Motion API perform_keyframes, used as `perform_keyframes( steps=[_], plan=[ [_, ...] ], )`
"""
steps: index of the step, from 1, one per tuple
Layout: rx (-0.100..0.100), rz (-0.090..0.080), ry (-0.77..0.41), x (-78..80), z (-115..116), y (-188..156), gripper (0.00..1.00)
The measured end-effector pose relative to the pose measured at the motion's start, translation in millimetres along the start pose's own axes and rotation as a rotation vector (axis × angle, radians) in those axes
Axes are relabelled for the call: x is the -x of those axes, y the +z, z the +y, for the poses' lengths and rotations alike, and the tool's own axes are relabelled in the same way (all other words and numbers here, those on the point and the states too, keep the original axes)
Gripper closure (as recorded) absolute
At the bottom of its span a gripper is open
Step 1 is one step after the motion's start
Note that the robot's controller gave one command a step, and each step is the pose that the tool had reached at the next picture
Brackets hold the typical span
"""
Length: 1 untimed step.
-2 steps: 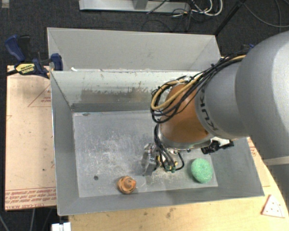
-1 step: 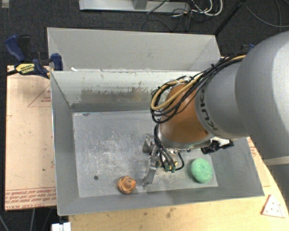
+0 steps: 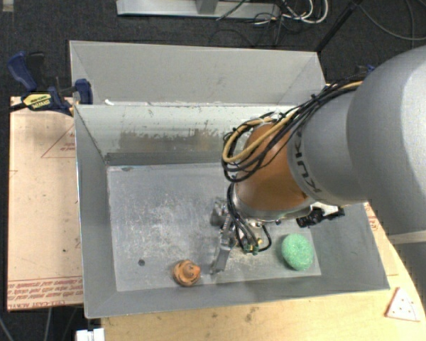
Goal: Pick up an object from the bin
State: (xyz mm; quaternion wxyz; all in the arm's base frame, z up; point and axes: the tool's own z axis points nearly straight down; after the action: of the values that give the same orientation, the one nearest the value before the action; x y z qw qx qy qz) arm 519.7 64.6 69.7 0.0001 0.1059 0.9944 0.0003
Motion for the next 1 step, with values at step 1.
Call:
perform_keyframes(
  steps=[1],
  plan=[
    [0.000, 0.004, -0.029, 35.4, -14.2, -41.6, 0.00]
  ],
)
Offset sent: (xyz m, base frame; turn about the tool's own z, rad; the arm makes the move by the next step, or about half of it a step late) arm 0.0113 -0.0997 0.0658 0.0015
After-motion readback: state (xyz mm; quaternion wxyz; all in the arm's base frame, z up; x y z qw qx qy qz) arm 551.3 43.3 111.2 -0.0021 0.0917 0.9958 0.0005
